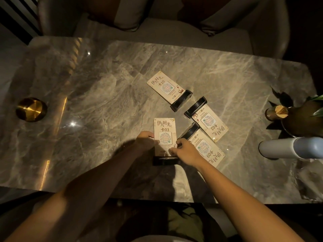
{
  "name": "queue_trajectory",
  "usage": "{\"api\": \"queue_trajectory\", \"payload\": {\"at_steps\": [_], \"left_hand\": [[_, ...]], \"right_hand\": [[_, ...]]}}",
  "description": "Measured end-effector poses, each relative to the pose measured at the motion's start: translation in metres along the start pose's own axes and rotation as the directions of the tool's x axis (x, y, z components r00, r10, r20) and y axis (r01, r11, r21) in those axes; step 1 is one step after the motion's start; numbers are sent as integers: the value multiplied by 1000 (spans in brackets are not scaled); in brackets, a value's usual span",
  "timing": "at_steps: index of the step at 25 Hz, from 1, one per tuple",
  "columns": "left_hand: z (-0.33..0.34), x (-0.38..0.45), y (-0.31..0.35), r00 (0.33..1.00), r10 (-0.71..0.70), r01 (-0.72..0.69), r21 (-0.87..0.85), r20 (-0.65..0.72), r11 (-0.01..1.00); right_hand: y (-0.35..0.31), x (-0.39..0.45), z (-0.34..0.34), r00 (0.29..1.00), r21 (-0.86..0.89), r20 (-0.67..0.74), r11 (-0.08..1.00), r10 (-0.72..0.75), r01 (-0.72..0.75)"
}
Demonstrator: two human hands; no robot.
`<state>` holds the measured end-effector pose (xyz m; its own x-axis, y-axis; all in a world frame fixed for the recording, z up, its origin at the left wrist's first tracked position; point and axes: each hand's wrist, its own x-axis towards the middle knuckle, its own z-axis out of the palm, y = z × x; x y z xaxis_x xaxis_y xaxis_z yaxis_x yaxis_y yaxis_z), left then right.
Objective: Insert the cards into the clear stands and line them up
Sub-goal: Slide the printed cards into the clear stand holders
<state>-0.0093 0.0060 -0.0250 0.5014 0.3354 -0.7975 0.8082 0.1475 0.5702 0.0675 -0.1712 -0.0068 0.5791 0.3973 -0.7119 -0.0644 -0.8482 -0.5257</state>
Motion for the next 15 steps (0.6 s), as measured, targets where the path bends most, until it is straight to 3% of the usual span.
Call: {"api": "queue_trajectory", "payload": {"at_steps": [2,7,15], "left_hand": [[-6,-3,1,1000,25,-25,-49,-6,998],[-31,-10,7,971,240,-240,-54,-5,969],[-74,-9,23,906,371,-404,-152,-204,902]], "right_hand": [[1,1,2,1000,33,-7,999,30,-29],[-16,4,0,998,152,-60,988,-5,14],[-78,28,-5,985,140,-118,980,-123,139]]}}
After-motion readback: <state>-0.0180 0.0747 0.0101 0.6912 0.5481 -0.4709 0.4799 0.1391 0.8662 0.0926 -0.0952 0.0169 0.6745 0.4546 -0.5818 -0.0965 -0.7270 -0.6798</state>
